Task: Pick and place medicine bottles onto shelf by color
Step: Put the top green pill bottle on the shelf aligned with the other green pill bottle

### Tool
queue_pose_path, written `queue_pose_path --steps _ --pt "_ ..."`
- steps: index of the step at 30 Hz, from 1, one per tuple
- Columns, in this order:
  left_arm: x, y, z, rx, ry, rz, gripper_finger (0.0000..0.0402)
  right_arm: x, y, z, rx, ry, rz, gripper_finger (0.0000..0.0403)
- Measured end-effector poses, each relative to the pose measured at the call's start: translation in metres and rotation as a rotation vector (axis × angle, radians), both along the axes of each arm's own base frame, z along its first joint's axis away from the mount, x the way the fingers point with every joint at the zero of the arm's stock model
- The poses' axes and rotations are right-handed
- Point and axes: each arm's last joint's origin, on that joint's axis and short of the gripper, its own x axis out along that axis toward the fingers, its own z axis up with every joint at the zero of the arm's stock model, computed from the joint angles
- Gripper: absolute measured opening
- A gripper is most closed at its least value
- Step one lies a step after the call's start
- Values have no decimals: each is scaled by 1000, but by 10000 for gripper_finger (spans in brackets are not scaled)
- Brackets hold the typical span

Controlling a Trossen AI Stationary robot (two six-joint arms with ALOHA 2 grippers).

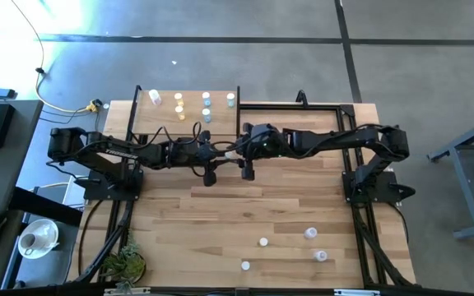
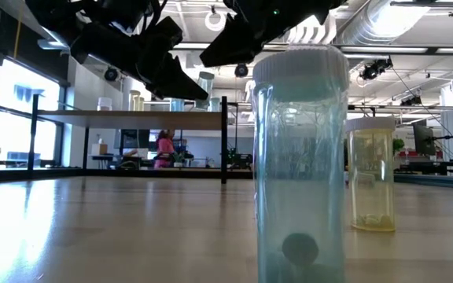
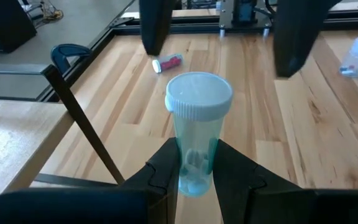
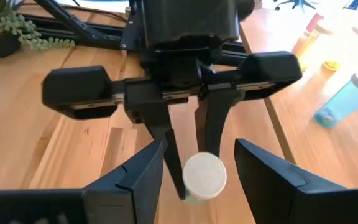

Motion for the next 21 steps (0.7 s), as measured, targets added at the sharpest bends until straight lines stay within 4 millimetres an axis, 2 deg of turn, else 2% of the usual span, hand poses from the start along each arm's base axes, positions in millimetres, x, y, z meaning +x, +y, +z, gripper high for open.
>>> queue_pose_path --steps 11,21 --pt "5 -9 6 36 -60 -49 69 1 0 -2 4 10 -2 190" --pt "5 -9 7 65 -63 -32 69 0 0 -4 26 24 -14 185"
